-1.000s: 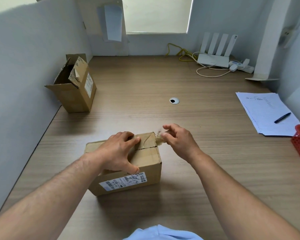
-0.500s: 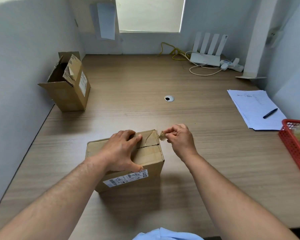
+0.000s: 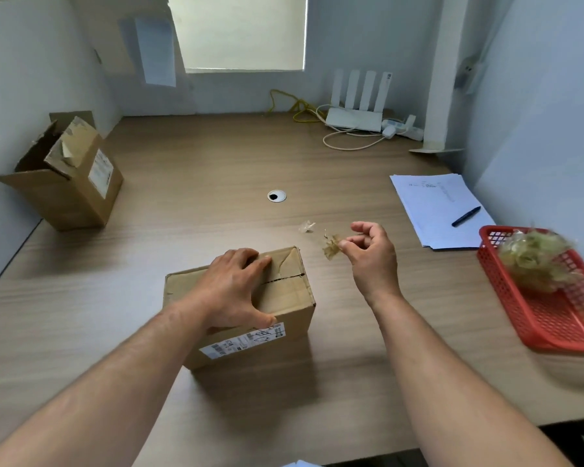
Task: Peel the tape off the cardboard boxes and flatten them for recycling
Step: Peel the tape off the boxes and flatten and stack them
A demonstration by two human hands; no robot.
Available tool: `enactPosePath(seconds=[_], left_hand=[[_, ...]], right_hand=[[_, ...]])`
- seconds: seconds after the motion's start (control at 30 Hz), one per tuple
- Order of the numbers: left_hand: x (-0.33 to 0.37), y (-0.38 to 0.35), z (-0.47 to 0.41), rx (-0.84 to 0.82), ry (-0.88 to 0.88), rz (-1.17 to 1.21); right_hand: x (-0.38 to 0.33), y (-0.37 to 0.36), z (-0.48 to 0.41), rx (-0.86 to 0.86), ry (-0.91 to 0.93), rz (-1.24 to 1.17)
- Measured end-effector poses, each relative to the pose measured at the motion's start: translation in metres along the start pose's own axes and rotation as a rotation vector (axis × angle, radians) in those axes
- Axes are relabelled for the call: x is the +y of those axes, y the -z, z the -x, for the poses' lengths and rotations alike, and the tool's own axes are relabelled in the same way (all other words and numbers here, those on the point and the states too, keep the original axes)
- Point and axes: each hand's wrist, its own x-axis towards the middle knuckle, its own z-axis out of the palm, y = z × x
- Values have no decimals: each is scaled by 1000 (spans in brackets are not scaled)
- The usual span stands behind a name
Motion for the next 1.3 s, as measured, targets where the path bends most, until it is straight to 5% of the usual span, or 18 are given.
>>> enactPosePath(seconds=[0.33, 0.67, 0.9, 1.3], left_hand=[[163, -5, -102, -15, -73, 10], [216, -7, -143, -45, -49, 11], [226, -6, -153, -54, -36, 3], [229, -7, -153, -47, -40, 9]], right_hand=[[65, 181, -85, 150, -31, 50], [114, 305, -153, 494, -93, 381], [159, 323, -163, 239, -258, 893], [150, 335, -162, 99, -447, 819]])
